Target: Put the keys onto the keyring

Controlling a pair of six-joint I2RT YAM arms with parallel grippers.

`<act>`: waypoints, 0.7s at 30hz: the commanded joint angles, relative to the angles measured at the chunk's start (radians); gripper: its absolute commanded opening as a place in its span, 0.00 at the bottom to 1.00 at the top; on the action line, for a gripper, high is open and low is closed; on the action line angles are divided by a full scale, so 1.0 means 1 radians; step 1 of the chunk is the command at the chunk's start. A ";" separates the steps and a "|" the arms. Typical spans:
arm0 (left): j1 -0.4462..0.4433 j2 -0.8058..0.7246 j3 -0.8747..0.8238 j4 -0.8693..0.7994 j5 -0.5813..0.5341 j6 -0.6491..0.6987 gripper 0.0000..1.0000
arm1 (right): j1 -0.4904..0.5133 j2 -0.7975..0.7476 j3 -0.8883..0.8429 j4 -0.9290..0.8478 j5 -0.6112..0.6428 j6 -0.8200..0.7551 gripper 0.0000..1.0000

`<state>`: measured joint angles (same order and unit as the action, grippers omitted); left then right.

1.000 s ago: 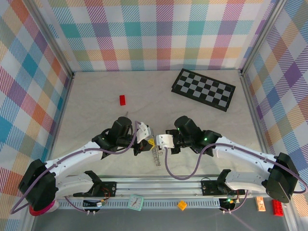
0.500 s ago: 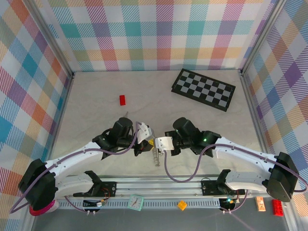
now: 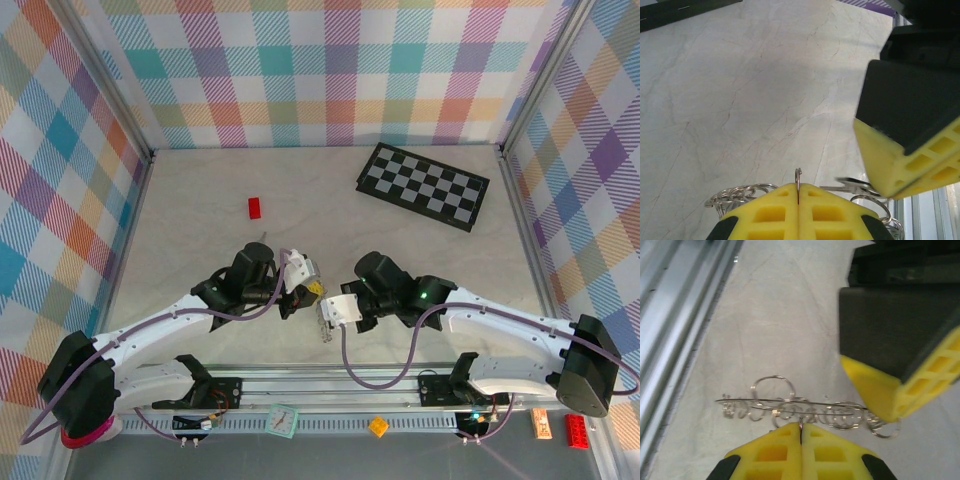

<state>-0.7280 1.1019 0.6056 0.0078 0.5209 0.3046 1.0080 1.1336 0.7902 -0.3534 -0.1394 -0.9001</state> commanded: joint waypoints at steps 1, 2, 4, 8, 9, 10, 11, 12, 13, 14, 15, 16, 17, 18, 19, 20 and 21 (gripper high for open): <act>0.006 -0.019 -0.006 0.041 0.048 -0.019 0.00 | -0.008 -0.023 -0.022 0.079 0.059 0.029 0.00; 0.007 -0.015 -0.007 0.041 0.055 -0.021 0.00 | -0.009 -0.026 -0.026 0.092 0.076 0.037 0.00; 0.006 -0.010 -0.007 0.042 0.058 -0.027 0.00 | -0.013 -0.031 -0.032 0.114 0.093 0.056 0.00; 0.006 -0.006 -0.007 0.047 0.046 -0.043 0.00 | -0.018 -0.022 -0.028 0.127 0.102 0.091 0.00; 0.006 -0.004 -0.005 0.046 0.043 -0.050 0.00 | -0.019 -0.021 -0.027 0.130 0.110 0.097 0.00; 0.006 -0.002 -0.004 0.044 0.038 -0.058 0.00 | -0.021 -0.025 -0.028 0.134 0.116 0.104 0.00; 0.006 0.000 -0.004 0.045 0.035 -0.069 0.00 | -0.022 -0.030 -0.029 0.143 0.119 0.113 0.00; 0.006 0.002 -0.003 0.048 0.036 -0.082 0.00 | -0.024 -0.033 -0.030 0.145 0.115 0.121 0.00; 0.006 0.004 -0.004 0.053 0.038 -0.096 0.00 | -0.027 -0.038 -0.031 0.145 0.113 0.129 0.00; 0.006 0.005 -0.004 0.060 0.040 -0.110 0.00 | -0.028 -0.040 -0.032 0.145 0.115 0.133 0.00; 0.006 0.006 -0.003 0.064 0.041 -0.123 0.00 | -0.028 -0.042 -0.034 0.145 0.117 0.136 0.00; 0.006 0.009 -0.001 0.064 0.040 -0.134 0.00 | -0.029 -0.042 -0.034 0.147 0.121 0.137 0.00; 0.006 0.010 0.001 0.065 0.039 -0.146 0.00 | -0.029 -0.046 -0.037 0.151 0.125 0.140 0.00; 0.006 0.012 0.005 0.063 0.038 -0.158 0.00 | -0.029 -0.049 -0.039 0.155 0.125 0.142 0.00; 0.007 0.014 0.008 0.060 0.037 -0.168 0.00 | -0.029 -0.051 -0.041 0.157 0.125 0.142 0.00; 0.006 0.017 0.011 0.058 0.039 -0.177 0.00 | -0.029 -0.051 -0.041 0.164 0.129 0.144 0.00; 0.006 0.019 0.013 0.056 0.039 -0.186 0.00 | -0.029 -0.051 -0.042 0.167 0.132 0.145 0.00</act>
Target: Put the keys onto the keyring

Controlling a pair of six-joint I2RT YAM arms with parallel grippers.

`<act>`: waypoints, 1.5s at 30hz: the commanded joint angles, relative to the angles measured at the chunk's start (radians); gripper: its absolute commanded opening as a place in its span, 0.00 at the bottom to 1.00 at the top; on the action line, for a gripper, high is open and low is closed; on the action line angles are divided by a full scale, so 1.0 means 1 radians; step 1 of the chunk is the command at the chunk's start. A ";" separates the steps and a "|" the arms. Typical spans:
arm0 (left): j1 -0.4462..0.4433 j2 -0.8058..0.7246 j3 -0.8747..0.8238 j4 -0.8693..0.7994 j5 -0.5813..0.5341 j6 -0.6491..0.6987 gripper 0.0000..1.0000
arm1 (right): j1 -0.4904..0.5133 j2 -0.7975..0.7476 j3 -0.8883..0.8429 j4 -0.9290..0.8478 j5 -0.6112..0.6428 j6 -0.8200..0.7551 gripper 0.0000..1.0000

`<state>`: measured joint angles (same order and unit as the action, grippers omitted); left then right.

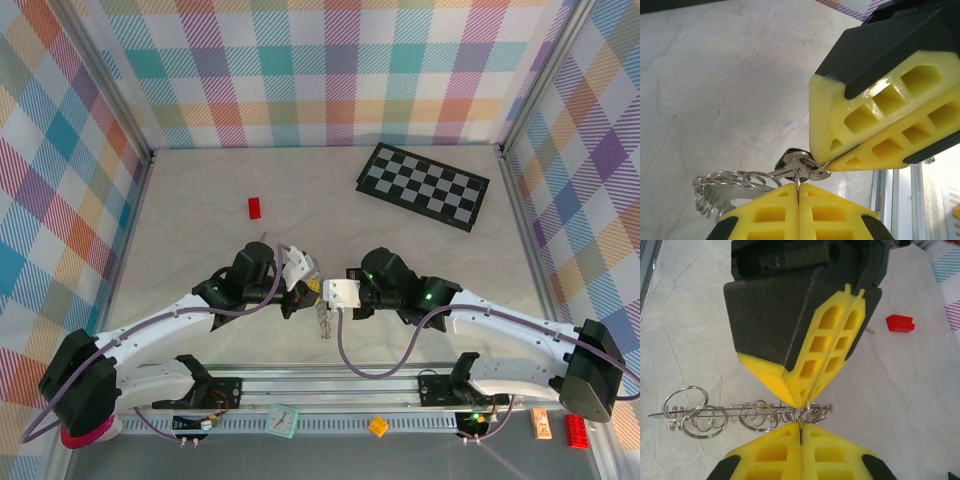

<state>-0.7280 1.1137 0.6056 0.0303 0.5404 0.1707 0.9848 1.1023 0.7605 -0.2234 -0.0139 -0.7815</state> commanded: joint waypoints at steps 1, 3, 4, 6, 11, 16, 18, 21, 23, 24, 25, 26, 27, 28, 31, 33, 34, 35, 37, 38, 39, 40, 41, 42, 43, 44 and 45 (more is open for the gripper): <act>0.005 0.008 0.013 0.034 0.021 -0.062 0.00 | -0.006 -0.018 -0.013 0.037 0.006 0.027 0.00; 0.006 0.010 0.013 0.037 0.024 -0.076 0.00 | -0.005 -0.014 -0.013 0.041 0.003 0.030 0.00; 0.005 0.010 0.011 0.039 0.026 -0.082 0.00 | -0.005 -0.012 -0.015 0.042 0.003 0.031 0.00; 0.005 0.011 0.011 0.039 0.026 -0.086 0.00 | -0.005 -0.012 -0.015 0.046 0.005 0.033 0.00; 0.005 0.016 0.013 0.045 0.036 -0.092 0.00 | -0.005 -0.004 -0.013 0.051 0.009 0.027 0.00; 0.006 0.019 0.016 0.043 0.036 -0.092 0.00 | -0.005 -0.006 -0.018 0.073 0.028 0.024 0.00; 0.005 0.020 0.016 0.045 0.037 -0.095 0.00 | -0.005 0.000 -0.017 0.069 0.020 0.022 0.00; 0.006 0.023 0.017 0.047 0.039 -0.096 0.00 | -0.006 0.004 -0.017 0.071 0.019 0.024 0.00; 0.006 0.020 0.017 0.046 0.038 -0.096 0.00 | -0.006 0.005 -0.015 0.071 0.019 0.022 0.00; 0.005 0.019 0.016 0.047 0.037 -0.096 0.00 | -0.006 0.005 -0.016 0.070 0.017 0.021 0.00; 0.005 0.018 0.016 0.047 0.036 -0.096 0.00 | -0.005 0.007 -0.016 0.067 0.016 0.021 0.00; 0.005 0.020 0.017 0.048 0.036 -0.094 0.00 | -0.006 0.009 -0.013 0.060 0.015 0.018 0.00; 0.006 0.020 0.017 0.046 0.036 -0.094 0.00 | -0.005 0.011 -0.013 0.055 0.013 0.016 0.00; 0.005 0.023 0.017 0.046 0.036 -0.094 0.00 | -0.006 0.012 -0.011 0.050 0.009 0.016 0.00; 0.006 0.024 0.019 0.047 0.036 -0.093 0.00 | -0.005 0.014 -0.008 0.038 -0.001 0.015 0.00; 0.005 0.024 0.019 0.048 0.033 -0.092 0.00 | -0.006 0.013 -0.008 0.029 -0.007 0.011 0.00; 0.006 0.023 0.019 0.047 0.033 -0.091 0.00 | -0.006 0.014 -0.006 0.025 -0.008 0.010 0.00; 0.006 0.024 0.019 0.048 0.033 -0.091 0.00 | -0.005 0.016 -0.005 0.020 -0.009 0.008 0.00; 0.005 0.024 0.019 0.050 0.034 -0.091 0.00 | -0.004 0.018 -0.003 0.015 -0.013 0.008 0.00; 0.006 0.024 0.019 0.050 0.033 -0.091 0.00 | -0.004 0.018 -0.003 0.016 -0.018 0.008 0.00; 0.005 0.023 0.019 0.048 0.032 -0.091 0.00 | -0.005 0.016 -0.005 0.016 -0.020 0.008 0.00; 0.006 0.023 0.019 0.048 0.032 -0.091 0.00 | -0.005 0.015 -0.005 0.015 -0.021 0.008 0.00; 0.005 0.022 0.019 0.049 0.030 -0.090 0.00 | -0.003 0.014 -0.005 0.012 -0.022 0.007 0.00; 0.006 0.023 0.019 0.050 0.030 -0.090 0.00 | -0.005 0.014 -0.005 0.011 -0.025 0.006 0.00; 0.005 0.023 0.019 0.050 0.029 -0.091 0.00 | -0.003 0.014 -0.003 0.009 -0.028 0.007 0.00; 0.005 0.024 0.019 0.050 0.028 -0.091 0.00 | -0.003 0.014 -0.004 0.009 -0.031 0.007 0.00; 0.006 0.025 0.019 0.050 0.028 -0.091 0.00 | -0.004 0.013 -0.003 0.008 -0.033 0.007 0.00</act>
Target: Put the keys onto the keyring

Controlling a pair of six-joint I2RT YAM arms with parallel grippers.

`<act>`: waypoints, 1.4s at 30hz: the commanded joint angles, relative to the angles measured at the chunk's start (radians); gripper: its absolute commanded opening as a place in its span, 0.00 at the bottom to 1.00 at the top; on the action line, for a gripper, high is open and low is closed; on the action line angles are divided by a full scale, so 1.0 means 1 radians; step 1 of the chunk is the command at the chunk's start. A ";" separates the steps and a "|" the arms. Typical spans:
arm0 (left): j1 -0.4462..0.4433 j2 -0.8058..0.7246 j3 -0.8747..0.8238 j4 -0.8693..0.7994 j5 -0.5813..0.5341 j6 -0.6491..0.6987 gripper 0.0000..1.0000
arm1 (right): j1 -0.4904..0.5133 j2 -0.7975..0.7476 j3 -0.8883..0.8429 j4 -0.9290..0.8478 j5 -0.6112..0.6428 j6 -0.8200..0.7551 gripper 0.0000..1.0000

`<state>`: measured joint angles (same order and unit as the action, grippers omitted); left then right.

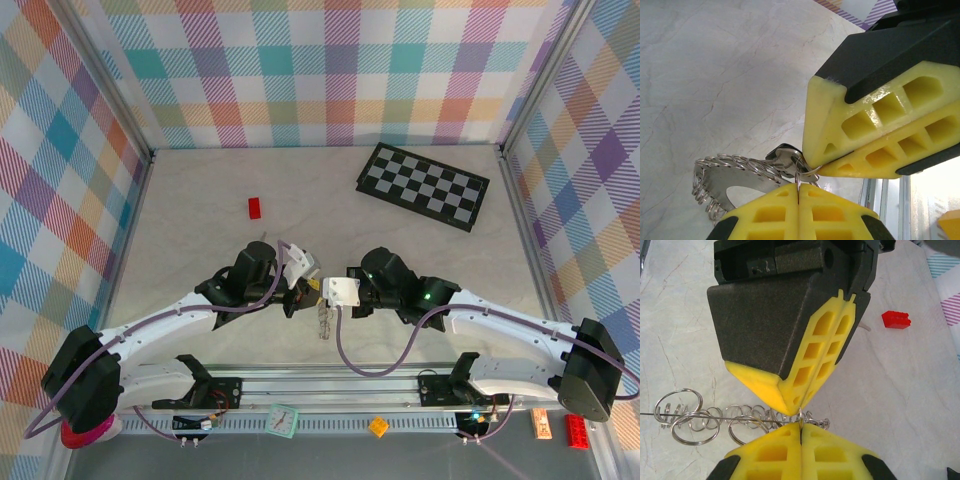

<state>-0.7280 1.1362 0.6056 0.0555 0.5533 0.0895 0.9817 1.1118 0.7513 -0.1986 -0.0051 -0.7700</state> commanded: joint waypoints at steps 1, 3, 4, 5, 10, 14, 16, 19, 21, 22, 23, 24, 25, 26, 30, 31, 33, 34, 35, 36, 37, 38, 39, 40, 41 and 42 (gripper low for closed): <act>0.006 0.003 0.019 0.025 0.014 -0.010 0.00 | 0.000 0.003 0.004 -0.018 -0.045 -0.005 0.00; 0.006 0.006 0.020 0.026 0.016 -0.010 0.00 | 0.000 0.000 0.005 -0.017 -0.051 -0.005 0.00; 0.006 0.008 0.020 0.026 0.014 -0.011 0.00 | -0.001 -0.001 0.004 -0.015 -0.052 -0.005 0.00; 0.006 0.008 0.020 0.026 0.016 -0.011 0.00 | -0.001 -0.002 0.004 -0.014 -0.052 -0.005 0.00; 0.006 0.009 0.020 0.031 0.016 -0.013 0.00 | 0.000 -0.003 0.005 -0.017 -0.062 -0.006 0.00; 0.005 0.008 0.021 0.033 0.016 -0.013 0.00 | -0.001 0.003 0.005 -0.025 -0.067 -0.006 0.00; 0.005 0.007 0.022 0.032 0.014 -0.013 0.00 | -0.001 0.006 0.008 -0.035 -0.070 -0.007 0.00; 0.006 0.003 0.020 0.035 0.007 -0.012 0.00 | -0.001 0.011 0.011 -0.050 -0.077 -0.009 0.00; 0.005 0.002 0.021 0.038 0.006 -0.011 0.00 | -0.001 0.015 0.014 -0.056 -0.081 -0.009 0.00; 0.006 0.001 0.022 0.039 0.008 -0.011 0.00 | -0.001 0.018 0.016 -0.061 -0.082 -0.009 0.00; 0.006 0.002 0.022 0.040 0.009 -0.011 0.00 | -0.001 0.021 0.019 -0.064 -0.085 -0.009 0.00; 0.005 0.001 0.022 0.041 0.010 -0.011 0.00 | -0.001 0.023 0.019 -0.067 -0.087 -0.009 0.00; 0.006 0.001 0.020 0.043 0.010 -0.011 0.00 | -0.001 0.023 0.021 -0.068 -0.090 -0.008 0.00; 0.005 -0.001 0.020 0.044 0.010 -0.011 0.00 | -0.001 0.025 0.022 -0.072 -0.094 -0.008 0.00; 0.006 0.000 0.019 0.046 0.007 -0.008 0.00 | 0.000 0.026 0.027 -0.082 -0.105 -0.005 0.00; 0.006 -0.002 0.019 0.049 0.008 -0.008 0.00 | -0.001 0.028 0.028 -0.084 -0.105 -0.005 0.00; 0.006 -0.002 0.019 0.050 0.010 -0.008 0.00 | -0.001 0.029 0.031 -0.089 -0.111 -0.002 0.00; 0.005 -0.004 0.019 0.049 0.008 -0.007 0.00 | -0.001 0.029 0.031 -0.090 -0.113 -0.002 0.00; 0.005 -0.004 0.017 0.049 0.008 -0.007 0.00 | -0.001 0.029 0.033 -0.093 -0.114 0.000 0.00; 0.006 -0.006 0.017 0.049 0.007 -0.007 0.00 | -0.001 0.028 0.032 -0.095 -0.114 0.000 0.00; 0.006 -0.007 0.016 0.049 0.005 -0.007 0.00 | -0.001 0.026 0.033 -0.096 -0.117 0.000 0.00; 0.006 -0.007 0.016 0.050 0.002 -0.007 0.00 | -0.001 0.025 0.033 -0.099 -0.121 0.001 0.00; 0.005 -0.007 0.016 0.047 0.001 -0.007 0.00 | -0.001 0.024 0.036 -0.101 -0.125 0.001 0.00; 0.006 -0.005 0.016 0.048 0.000 -0.007 0.00 | -0.001 0.023 0.036 -0.104 -0.130 0.001 0.00; 0.006 -0.005 0.015 0.049 -0.001 -0.007 0.00 | 0.000 0.022 0.035 -0.105 -0.136 0.001 0.00; 0.006 -0.006 0.016 0.049 -0.003 -0.007 0.00 | -0.001 0.021 0.035 -0.105 -0.137 0.001 0.00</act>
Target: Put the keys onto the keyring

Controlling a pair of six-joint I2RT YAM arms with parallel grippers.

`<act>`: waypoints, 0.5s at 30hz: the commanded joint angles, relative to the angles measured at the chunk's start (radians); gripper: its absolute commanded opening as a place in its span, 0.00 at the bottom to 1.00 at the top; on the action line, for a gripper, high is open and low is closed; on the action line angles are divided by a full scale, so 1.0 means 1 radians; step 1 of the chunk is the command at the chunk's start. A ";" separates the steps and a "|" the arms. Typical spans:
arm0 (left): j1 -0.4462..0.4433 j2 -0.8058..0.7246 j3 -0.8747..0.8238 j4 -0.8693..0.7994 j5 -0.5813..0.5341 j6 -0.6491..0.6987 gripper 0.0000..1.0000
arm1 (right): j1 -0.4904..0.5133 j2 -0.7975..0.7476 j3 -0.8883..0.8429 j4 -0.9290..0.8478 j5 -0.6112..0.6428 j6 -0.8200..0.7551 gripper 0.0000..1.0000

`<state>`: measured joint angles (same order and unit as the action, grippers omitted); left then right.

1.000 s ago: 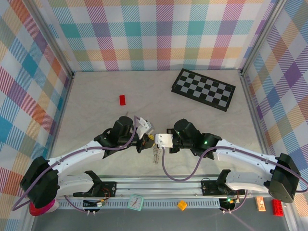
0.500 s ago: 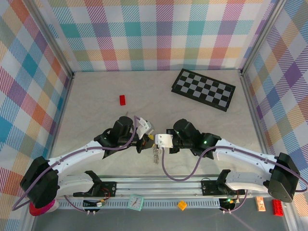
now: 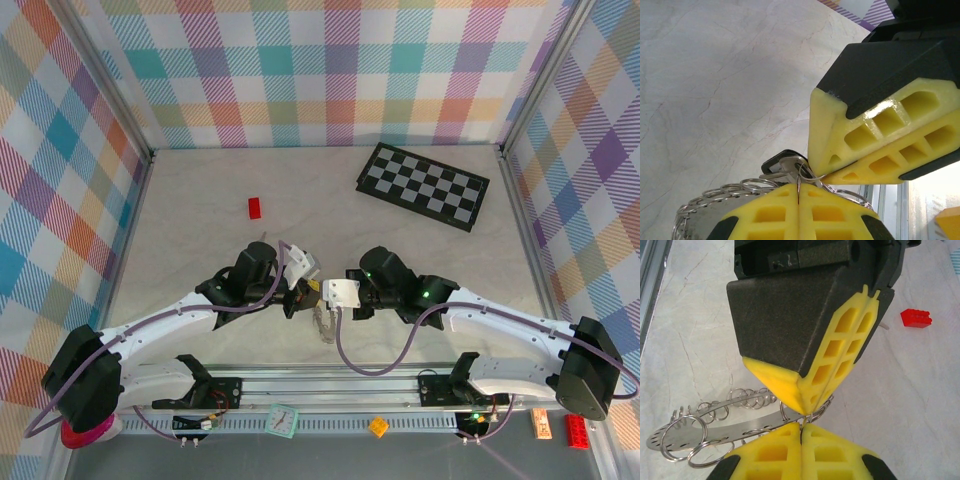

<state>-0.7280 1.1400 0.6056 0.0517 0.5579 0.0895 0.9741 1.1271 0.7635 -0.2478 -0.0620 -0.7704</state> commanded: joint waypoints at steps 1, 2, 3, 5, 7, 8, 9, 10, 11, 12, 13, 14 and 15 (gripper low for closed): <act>0.005 -0.008 0.016 0.054 -0.007 -0.006 0.00 | 0.006 0.007 0.022 -0.058 -0.082 0.000 0.00; 0.005 -0.010 0.016 0.056 -0.008 -0.007 0.00 | 0.007 0.008 0.023 -0.059 -0.082 -0.001 0.00; 0.006 -0.011 0.016 0.056 -0.007 -0.007 0.00 | 0.007 0.010 0.023 -0.058 -0.082 -0.001 0.00; 0.005 -0.011 0.015 0.057 -0.008 -0.007 0.00 | 0.007 0.014 0.025 -0.058 -0.084 -0.004 0.00; 0.005 -0.012 0.013 0.057 -0.007 -0.008 0.00 | 0.008 0.016 0.023 -0.053 -0.081 -0.006 0.00; 0.006 -0.011 0.013 0.057 -0.005 -0.009 0.00 | 0.007 0.017 0.023 -0.052 -0.076 -0.007 0.00; 0.005 -0.012 0.011 0.057 -0.003 -0.010 0.00 | 0.007 0.017 0.023 -0.048 -0.068 -0.007 0.00; 0.005 -0.012 0.011 0.057 -0.001 -0.009 0.00 | 0.007 0.015 0.020 -0.036 -0.051 -0.006 0.00; 0.006 -0.011 0.010 0.056 0.000 -0.009 0.00 | 0.007 0.008 0.011 -0.015 -0.025 -0.006 0.00; 0.006 -0.011 0.010 0.056 0.002 -0.010 0.00 | 0.007 -0.002 0.000 0.005 0.000 -0.008 0.00; 0.005 -0.010 0.008 0.056 0.003 -0.012 0.00 | 0.006 -0.013 -0.008 0.025 0.024 -0.014 0.00; 0.005 -0.011 0.008 0.057 0.006 -0.017 0.00 | 0.007 -0.026 -0.020 0.044 0.045 -0.022 0.00; 0.006 -0.009 0.006 0.060 0.008 -0.024 0.00 | 0.007 -0.038 -0.030 0.061 0.061 -0.029 0.00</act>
<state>-0.7280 1.1397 0.6056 0.0605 0.5484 0.0875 0.9764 1.1286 0.7570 -0.2539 -0.0544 -0.7746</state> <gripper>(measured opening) 0.043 0.046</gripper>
